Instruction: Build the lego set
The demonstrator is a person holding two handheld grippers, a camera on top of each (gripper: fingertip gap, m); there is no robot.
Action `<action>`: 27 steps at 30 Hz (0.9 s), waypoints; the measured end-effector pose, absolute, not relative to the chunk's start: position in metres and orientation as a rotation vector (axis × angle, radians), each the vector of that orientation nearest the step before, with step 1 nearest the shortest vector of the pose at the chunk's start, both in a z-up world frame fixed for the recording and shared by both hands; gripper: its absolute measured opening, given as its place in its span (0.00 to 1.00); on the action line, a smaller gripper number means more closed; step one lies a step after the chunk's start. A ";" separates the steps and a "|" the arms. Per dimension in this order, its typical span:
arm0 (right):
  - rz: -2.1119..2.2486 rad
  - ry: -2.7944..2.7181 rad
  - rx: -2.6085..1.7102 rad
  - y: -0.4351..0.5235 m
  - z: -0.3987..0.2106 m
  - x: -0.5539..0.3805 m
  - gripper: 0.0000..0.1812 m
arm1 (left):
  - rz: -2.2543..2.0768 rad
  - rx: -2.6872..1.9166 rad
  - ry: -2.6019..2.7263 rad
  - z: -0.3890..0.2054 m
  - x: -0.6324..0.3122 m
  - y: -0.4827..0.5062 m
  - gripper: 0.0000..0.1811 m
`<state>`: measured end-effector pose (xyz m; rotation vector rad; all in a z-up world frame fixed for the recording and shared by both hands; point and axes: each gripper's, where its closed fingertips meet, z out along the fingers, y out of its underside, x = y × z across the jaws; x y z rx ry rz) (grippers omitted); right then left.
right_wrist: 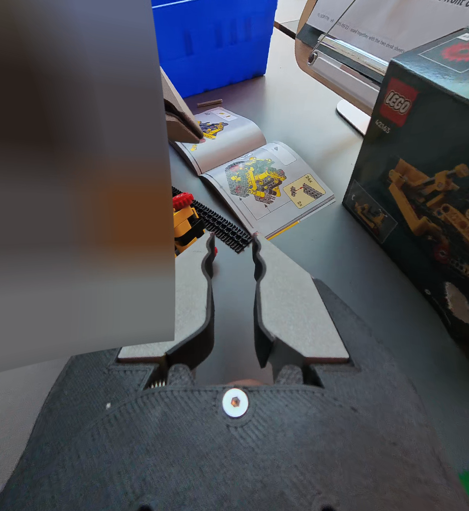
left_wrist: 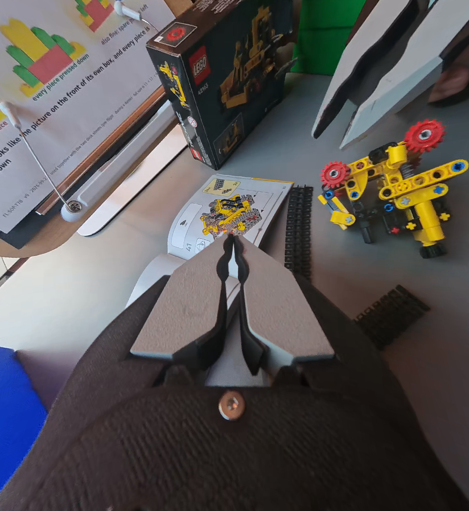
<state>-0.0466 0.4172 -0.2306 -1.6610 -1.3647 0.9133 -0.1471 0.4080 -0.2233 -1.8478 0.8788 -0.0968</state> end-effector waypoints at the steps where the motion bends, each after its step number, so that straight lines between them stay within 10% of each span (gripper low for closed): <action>1: 0.927 -1.381 -1.650 0.415 -0.230 -0.047 0.13 | -0.103 -1.850 0.887 -0.225 -0.146 0.407 0.00; 12: 1.389 -1.682 -1.464 0.357 -0.219 -0.039 0.29 | -0.223 -1.869 0.914 -0.225 -0.134 0.398 0.00; 19: 1.527 -1.921 -1.482 0.307 -0.231 -0.028 0.08 | -0.172 -1.892 0.981 -0.234 -0.140 0.397 0.00; 27: 1.432 -1.935 -1.492 0.300 -0.229 -0.015 0.10 | -0.175 -1.910 0.996 -0.238 -0.140 0.395 0.00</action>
